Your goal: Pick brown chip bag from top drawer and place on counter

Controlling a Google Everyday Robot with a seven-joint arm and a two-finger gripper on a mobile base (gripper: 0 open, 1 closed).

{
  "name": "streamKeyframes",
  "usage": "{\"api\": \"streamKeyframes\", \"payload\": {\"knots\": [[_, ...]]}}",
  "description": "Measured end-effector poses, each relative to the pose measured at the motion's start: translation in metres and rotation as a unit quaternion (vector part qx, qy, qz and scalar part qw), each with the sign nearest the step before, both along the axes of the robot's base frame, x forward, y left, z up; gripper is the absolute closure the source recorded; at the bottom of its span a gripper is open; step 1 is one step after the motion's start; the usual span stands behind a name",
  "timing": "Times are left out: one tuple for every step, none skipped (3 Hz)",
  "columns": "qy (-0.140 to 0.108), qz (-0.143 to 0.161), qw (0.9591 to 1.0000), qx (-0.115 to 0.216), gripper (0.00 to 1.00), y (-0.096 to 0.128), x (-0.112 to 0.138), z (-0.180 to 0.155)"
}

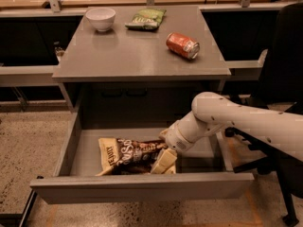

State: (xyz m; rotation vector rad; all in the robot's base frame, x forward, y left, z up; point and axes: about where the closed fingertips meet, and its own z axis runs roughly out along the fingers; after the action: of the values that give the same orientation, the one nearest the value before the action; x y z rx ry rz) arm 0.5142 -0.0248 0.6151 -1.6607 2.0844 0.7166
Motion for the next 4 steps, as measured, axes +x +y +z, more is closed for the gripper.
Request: {"api": "streamKeyframes", "payload": {"knots": [[0.001, -0.009, 0.9999, 0.01, 0.42, 0.0, -0.002, 0.0], [-0.011, -0.024, 0.9994, 0.021, 0.65, -0.008, -0.005, 0.014], [-0.024, -0.044, 0.9985, 0.019, 0.88, -0.022, -0.008, 0.032], [-0.049, -0.059, 0.9967, 0.027, 1.0, -0.029, -0.008, 0.069]]}}
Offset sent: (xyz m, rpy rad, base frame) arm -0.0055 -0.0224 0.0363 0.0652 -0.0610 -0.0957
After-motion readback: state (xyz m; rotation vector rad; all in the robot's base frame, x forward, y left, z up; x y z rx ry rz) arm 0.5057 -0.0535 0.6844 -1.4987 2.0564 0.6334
